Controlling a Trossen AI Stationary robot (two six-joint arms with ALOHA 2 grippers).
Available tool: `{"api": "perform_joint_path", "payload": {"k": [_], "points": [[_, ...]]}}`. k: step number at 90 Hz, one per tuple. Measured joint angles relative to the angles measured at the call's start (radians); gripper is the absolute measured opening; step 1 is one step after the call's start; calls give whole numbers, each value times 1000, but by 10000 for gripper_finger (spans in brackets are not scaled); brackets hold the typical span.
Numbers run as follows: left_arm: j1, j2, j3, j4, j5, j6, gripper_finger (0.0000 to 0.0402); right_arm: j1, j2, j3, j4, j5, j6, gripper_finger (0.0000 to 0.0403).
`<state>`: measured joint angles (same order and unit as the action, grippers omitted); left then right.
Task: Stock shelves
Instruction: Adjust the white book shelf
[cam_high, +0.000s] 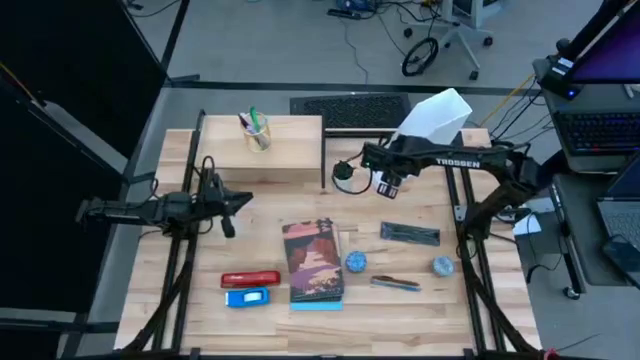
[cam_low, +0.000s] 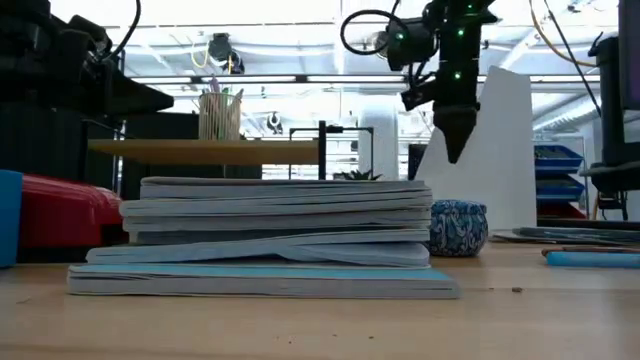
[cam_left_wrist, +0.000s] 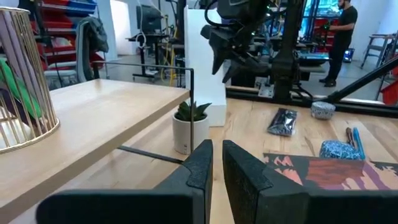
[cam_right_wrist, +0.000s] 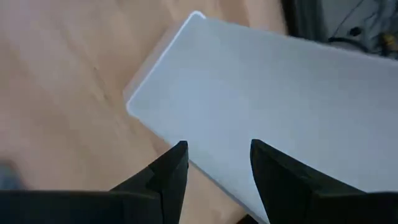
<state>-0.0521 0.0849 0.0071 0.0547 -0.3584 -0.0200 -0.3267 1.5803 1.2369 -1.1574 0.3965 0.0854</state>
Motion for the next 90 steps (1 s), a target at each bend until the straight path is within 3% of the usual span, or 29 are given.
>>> {"api": "perform_joint_path", "payload": {"k": [41, 57, 75, 90], "points": [[0, 0, 0, 0, 0, 1, 22, 30, -1, 0, -279, 1, 219, 155], [0, 0, 0, 0, 0, 1, 22, 19, -1, 0, -297, 54, 260, 155], [0, 0, 0, 0, 0, 1, 22, 5, -8, 0, -312, 55, 288, 155], [0, 0, 0, 0, 0, 1, 22, 59, -47, 0, -229, 20, 278, 155]]}}
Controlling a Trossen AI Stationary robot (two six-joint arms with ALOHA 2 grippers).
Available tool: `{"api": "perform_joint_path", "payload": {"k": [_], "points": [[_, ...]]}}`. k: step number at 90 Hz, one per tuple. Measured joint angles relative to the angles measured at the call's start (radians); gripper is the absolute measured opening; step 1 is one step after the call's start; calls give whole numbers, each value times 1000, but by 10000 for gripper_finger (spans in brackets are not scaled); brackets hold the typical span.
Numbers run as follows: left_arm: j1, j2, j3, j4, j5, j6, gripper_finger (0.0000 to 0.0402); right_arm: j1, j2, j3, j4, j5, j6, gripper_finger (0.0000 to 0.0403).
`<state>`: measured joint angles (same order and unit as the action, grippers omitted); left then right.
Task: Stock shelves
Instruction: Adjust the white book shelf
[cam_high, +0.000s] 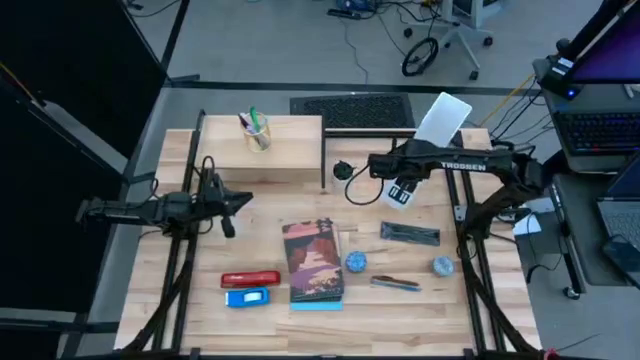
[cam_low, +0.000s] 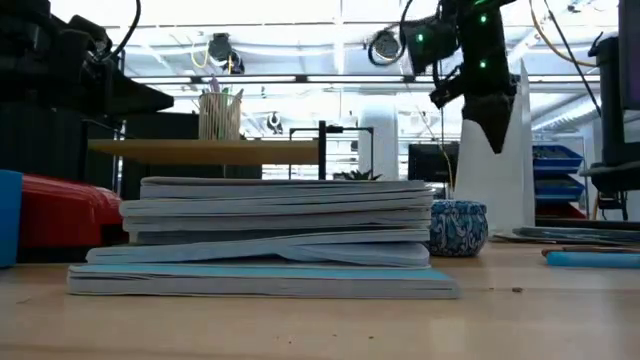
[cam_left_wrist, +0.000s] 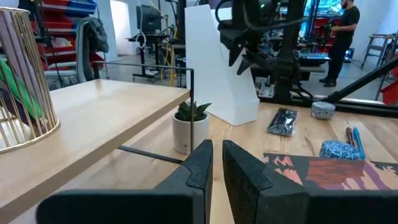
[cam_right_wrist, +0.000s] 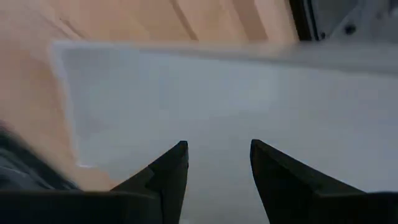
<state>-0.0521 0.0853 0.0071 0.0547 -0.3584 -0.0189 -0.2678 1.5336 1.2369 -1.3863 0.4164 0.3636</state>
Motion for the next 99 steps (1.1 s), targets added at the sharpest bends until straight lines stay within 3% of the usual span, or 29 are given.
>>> {"api": "perform_joint_path", "payload": {"k": [13, 24, 42, 54, 78, 99], "points": [[0, 0, 0, 0, 0, 0, 22, 78, -25, 0, 107, -152, 18, 155], [0, 0, 0, 0, 0, 0, 22, 173, -25, -2, 209, -215, 36, 155], [0, 0, 0, 0, 0, 0, 22, 304, -21, -90, 419, -224, 118, 155], [0, 0, 0, 0, 0, 1, 22, 340, -20, -194, 429, -234, 214, 155], [0, 0, 0, 0, -6, 1, 22, 334, -20, -349, 526, -229, 245, 155], [0, 0, 0, 0, -8, 1, 22, 302, -19, -378, 493, -112, 211, 155]]}}
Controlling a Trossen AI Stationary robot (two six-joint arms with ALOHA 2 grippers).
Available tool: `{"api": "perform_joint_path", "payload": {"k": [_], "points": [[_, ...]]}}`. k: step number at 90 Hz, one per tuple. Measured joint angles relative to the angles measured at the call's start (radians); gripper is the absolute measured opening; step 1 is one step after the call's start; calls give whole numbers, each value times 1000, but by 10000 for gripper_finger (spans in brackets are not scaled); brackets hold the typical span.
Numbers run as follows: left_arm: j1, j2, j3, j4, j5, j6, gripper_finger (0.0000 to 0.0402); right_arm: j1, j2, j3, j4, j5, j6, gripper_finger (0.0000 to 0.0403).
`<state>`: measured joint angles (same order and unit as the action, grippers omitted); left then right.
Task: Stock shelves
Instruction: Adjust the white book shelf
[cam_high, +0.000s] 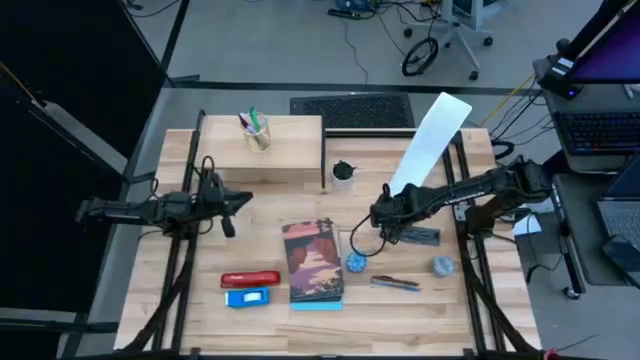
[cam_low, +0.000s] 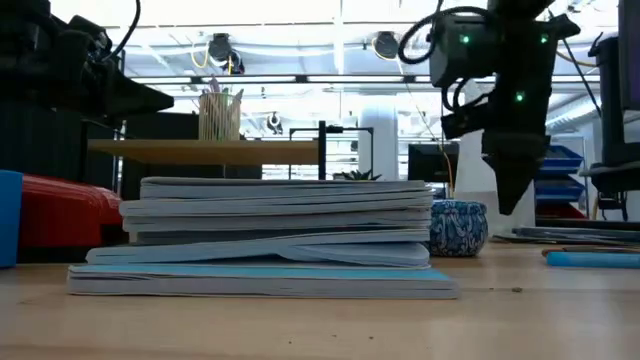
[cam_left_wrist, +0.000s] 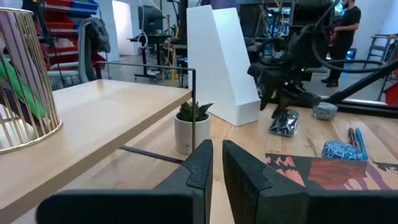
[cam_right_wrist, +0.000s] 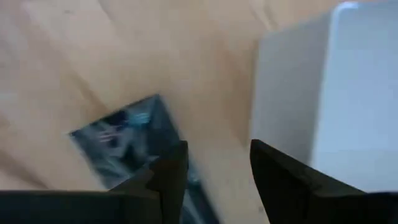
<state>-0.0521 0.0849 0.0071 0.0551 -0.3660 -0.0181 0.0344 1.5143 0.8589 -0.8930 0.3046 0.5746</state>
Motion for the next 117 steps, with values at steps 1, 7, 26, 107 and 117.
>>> {"api": "perform_joint_path", "payload": {"k": [1, 7, 26, 107, 117], "points": [[0, 0, 0, 0, 0, 0, 22, -2, 0, 0, 0, 3, -2, 155], [0, 0, 0, 0, -1, 0, 22, -16, 0, 0, -2, 10, -15, 155], [0, 0, 0, 0, -1, 0, 22, -67, 0, 0, -25, 37, -40, 155], [0, 0, 0, 0, -1, -1, 22, -200, -4, 1, -105, -5, -71, 155], [0, 0, 0, 0, -1, -1, 22, -161, -24, 31, -99, -76, -9, 155]]}}
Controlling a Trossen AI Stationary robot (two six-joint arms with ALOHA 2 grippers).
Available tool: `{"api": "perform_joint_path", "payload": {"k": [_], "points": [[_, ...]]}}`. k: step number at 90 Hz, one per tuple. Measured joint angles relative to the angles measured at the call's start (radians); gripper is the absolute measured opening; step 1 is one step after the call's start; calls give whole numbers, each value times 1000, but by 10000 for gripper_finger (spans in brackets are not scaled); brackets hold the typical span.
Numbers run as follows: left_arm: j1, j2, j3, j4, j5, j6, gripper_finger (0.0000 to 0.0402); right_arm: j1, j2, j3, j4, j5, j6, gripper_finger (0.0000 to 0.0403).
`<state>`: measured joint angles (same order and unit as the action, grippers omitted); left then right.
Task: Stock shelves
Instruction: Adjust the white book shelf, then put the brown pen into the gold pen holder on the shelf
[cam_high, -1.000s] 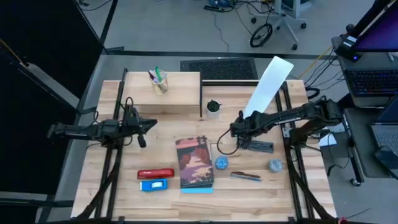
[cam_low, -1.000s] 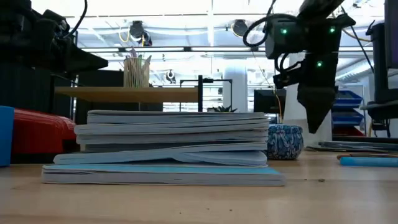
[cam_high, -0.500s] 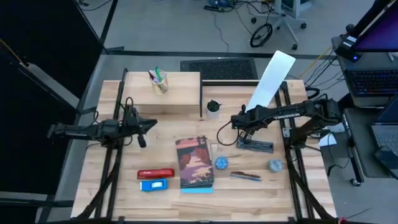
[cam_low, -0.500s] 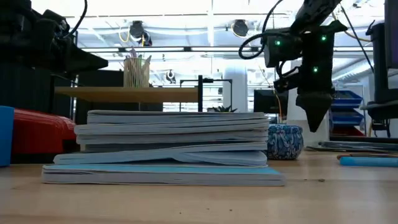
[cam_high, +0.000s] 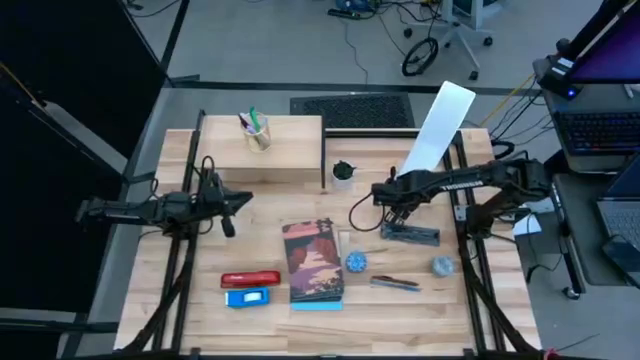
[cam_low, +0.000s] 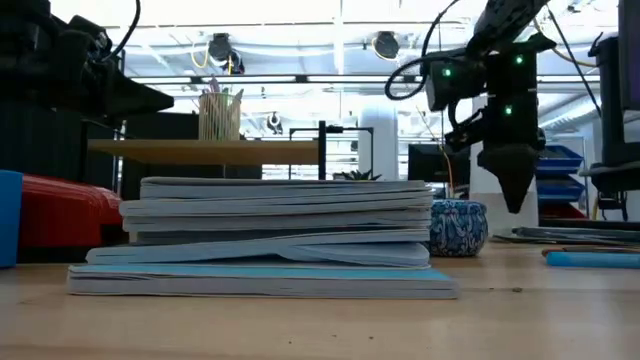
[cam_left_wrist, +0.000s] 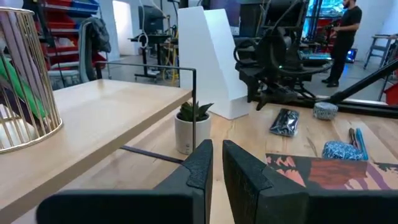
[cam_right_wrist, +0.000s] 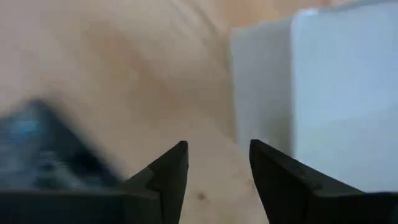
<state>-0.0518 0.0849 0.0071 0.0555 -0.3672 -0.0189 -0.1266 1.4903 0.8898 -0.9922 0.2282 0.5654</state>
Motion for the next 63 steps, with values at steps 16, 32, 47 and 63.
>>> {"api": "perform_joint_path", "payload": {"k": [16, 32, 47, 63], "points": [[0, 0, 0, 0, 0, 0, 22, 86, -49, 67, 20, -16, 66, 155], [0, 0, 0, 0, 0, 0, 22, 165, -84, 94, 102, -22, 85, 155], [0, 0, 0, 0, 0, -2, 22, 216, -88, 95, 131, -64, 92, 170], [0, 0, 0, 0, 0, -1, 22, 220, -92, 95, 66, -122, 146, 219]]}}
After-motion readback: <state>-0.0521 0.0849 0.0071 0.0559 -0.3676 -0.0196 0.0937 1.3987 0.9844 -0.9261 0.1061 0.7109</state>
